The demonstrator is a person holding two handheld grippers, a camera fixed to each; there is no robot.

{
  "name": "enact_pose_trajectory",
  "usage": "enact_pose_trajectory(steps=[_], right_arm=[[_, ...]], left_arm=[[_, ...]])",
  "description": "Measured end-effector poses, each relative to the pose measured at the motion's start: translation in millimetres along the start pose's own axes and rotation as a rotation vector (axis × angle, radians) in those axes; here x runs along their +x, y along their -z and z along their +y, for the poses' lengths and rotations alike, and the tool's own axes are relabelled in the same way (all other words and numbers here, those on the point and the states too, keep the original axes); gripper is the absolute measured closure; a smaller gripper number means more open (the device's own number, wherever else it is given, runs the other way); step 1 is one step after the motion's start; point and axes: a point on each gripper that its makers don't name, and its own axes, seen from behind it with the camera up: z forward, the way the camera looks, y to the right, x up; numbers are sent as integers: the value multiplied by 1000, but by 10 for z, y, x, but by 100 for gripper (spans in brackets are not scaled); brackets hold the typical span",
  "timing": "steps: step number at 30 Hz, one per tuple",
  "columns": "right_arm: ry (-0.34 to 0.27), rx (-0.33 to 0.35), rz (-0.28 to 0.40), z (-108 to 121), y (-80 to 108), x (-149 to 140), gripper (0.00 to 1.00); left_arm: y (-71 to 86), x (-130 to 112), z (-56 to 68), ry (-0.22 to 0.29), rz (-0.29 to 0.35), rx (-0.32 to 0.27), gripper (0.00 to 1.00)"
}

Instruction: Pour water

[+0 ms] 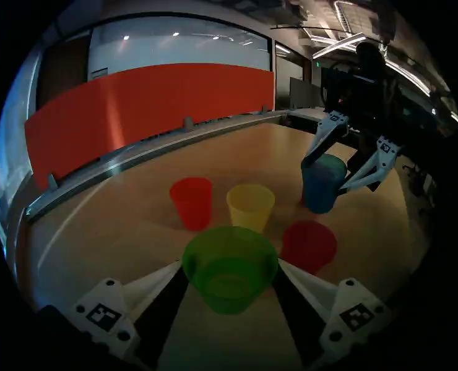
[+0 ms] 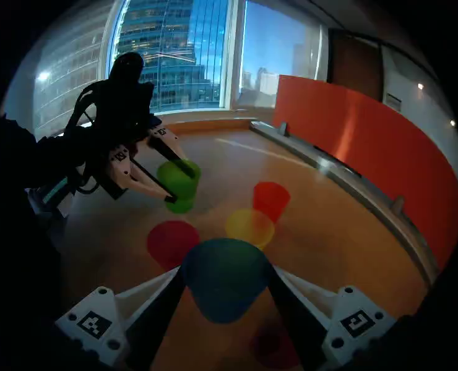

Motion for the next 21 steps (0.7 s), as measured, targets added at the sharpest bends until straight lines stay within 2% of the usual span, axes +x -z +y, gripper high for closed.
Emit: enact_pose_trajectory(steps=[15, 21], right_arm=[[-6, 34, -27, -34, -208, -151, 7], [12, 42, -33, -57, -250, -181, 7]], left_arm=[[-171, -261, -22, -15, -50, -11, 14], [-215, -318, -18, -14, -54, -16, 14]])
